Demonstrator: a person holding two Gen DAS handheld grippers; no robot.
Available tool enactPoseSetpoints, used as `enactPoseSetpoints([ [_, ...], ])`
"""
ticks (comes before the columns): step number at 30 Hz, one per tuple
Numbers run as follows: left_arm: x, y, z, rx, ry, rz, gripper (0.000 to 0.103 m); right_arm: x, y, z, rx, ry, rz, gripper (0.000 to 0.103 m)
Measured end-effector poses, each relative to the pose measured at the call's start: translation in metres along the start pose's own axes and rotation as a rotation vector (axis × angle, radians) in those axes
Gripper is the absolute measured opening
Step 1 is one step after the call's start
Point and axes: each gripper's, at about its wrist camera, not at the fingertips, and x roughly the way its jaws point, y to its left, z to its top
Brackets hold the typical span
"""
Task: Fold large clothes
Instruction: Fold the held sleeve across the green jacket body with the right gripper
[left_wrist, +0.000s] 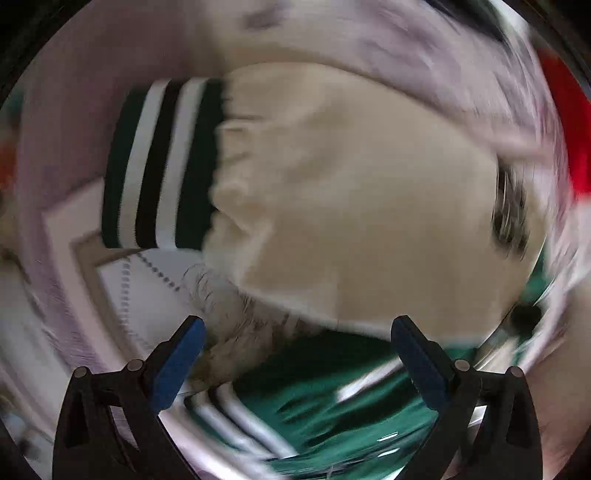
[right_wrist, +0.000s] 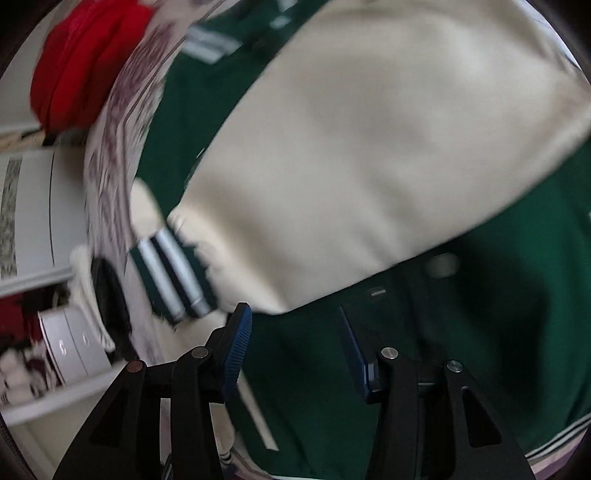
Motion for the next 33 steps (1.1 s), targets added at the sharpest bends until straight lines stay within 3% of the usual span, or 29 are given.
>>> enactPoseSetpoints([
  [2, 0.005, 0.013, 0.021, -0.091, -0.04, -0.066, 0.095, 0.006, 0.014, -0.007, -0.041, 0.0, -0.01, 0.056],
  [3, 0.006, 0.017, 0.034, -0.122, -0.074, -0.071, 0.085, 0.008, 0.02, -0.011, -0.054, -0.004, -0.009, 0.057],
  [5, 0.002, 0.023, 0.053, -0.173, -0.128, -0.052, 0.075, 0.01, 0.031, -0.013, -0.081, -0.017, -0.018, 0.058],
  [6, -0.002, 0.024, 0.057, -0.188, -0.156, -0.046, 0.06, 0.012, 0.039, -0.016, -0.106, -0.029, -0.028, 0.058],
  [7, -0.009, 0.024, 0.064, -0.192, -0.199, -0.034, 0.037, 0.012, 0.047, -0.019, -0.133, -0.044, -0.047, 0.058],
  [8, -0.018, 0.02, 0.075, -0.162, -0.245, -0.026, 0.028, 0.012, 0.056, -0.021, -0.155, -0.058, -0.058, 0.058],
  [10, -0.029, 0.011, 0.096, -0.098, -0.299, -0.032, 0.023, 0.009, 0.065, -0.017, -0.184, -0.074, -0.056, 0.063],
  [13, -0.04, -0.006, 0.131, -0.02, -0.357, -0.016, 0.021, 0.023, 0.094, -0.018, -0.232, -0.101, -0.056, 0.064],
  [17, -0.045, -0.037, 0.177, 0.086, -0.415, 0.025, 0.019, 0.052, 0.128, -0.012, -0.31, -0.134, -0.198, 0.063],
  [18, -0.047, -0.045, 0.191, 0.111, -0.429, 0.022, 0.019, 0.06, 0.135, -0.011, -0.322, -0.151, -0.233, 0.054],
  [19, -0.049, -0.041, 0.201, 0.128, -0.431, 0.02, 0.019, 0.066, 0.142, -0.009, -0.334, -0.169, -0.265, 0.022],
  [20, -0.049, -0.047, 0.213, 0.144, -0.432, 0.018, 0.019, 0.07, 0.149, -0.006, -0.345, -0.178, -0.314, 0.003],
  [22, -0.042, -0.053, 0.234, 0.151, -0.387, 0.007, 0.025, 0.067, 0.163, -0.002, -0.349, -0.205, -0.289, 0.0],
  [23, -0.04, -0.051, 0.238, 0.145, -0.369, 0.012, 0.026, 0.062, 0.174, -0.002, -0.367, -0.236, -0.282, 0.0],
  [26, -0.028, -0.046, 0.253, 0.111, -0.309, -0.078, 0.045, 0.042, 0.207, -0.007, -0.437, -0.328, -0.235, 0.0],
  [28, -0.026, -0.047, 0.256, 0.106, -0.307, -0.127, 0.055, 0.041, 0.217, -0.006, -0.448, -0.299, -0.225, 0.0],
  [30, -0.025, -0.049, 0.256, 0.097, -0.321, -0.133, 0.055, 0.042, 0.213, 0.0, -0.407, -0.22, -0.212, 0.001],
  [31, -0.024, -0.05, 0.256, 0.092, -0.326, -0.135, 0.055, 0.04, 0.207, 0.001, -0.398, -0.198, -0.21, 0.009],
  [32, -0.024, -0.05, 0.254, 0.081, -0.339, -0.143, 0.055, 0.037, 0.201, 0.0, -0.388, -0.184, -0.217, 0.036],
  [33, -0.025, -0.046, 0.25, 0.076, -0.347, -0.147, 0.055, 0.032, 0.193, -0.002, -0.369, -0.183, -0.23, 0.052],
])
